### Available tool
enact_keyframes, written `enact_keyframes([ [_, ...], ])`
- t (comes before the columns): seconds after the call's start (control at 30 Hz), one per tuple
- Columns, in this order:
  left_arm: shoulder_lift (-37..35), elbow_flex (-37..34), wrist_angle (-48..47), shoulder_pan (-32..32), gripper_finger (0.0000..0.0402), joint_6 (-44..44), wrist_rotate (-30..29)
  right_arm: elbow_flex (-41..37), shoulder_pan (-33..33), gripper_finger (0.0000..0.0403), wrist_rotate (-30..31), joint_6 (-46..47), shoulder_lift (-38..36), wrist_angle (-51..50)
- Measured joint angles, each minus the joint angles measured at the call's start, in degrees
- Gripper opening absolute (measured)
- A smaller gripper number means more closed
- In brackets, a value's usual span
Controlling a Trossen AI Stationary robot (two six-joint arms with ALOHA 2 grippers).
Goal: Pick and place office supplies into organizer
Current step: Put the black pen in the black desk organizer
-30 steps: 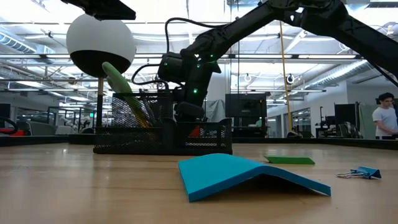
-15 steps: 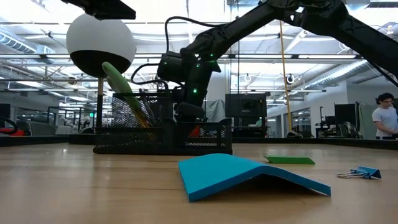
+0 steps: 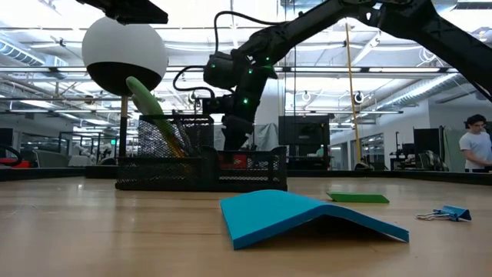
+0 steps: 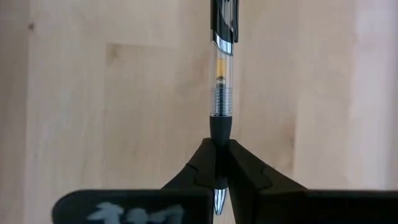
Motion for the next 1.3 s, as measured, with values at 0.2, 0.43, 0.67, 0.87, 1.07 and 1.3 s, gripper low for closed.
enact_keyframes([
  [0.2,0.0,0.0,0.0,0.0,0.0131,0.3,-0.2,0.1,-0.9,0.0008,-0.6,2.7,-1.4,0.8],
  [0.43,0.0,0.0,0.0,0.0,0.0131,1.0,-1.0,0.1,-2.2,0.0008,-6.9,6.5,-5.2,4.7],
  [0.67,-0.9,0.0,-0.4,-0.1,0.0131,1.8,-3.6,0.1,-3.0,0.0008,-13.9,10.0,-7.6,8.1],
  [0.87,-3.6,0.0,-2.6,-0.2,0.0131,1.4,-4.3,0.1,-2.6,0.0008,-17.1,11.4,-7.3,9.8],
  [1.07,-7.0,0.0,-5.3,-0.2,0.0131,0.3,-4.7,-2.5,-2.1,0.0008,-17.2,13.4,-8.4,17.0],
  [1.3,-8.7,0.0,-7.0,-0.2,0.0131,-0.1,-4.9,-19.2,-1.3,0.0008,-17.2,19.0,-16.5,39.5],
])
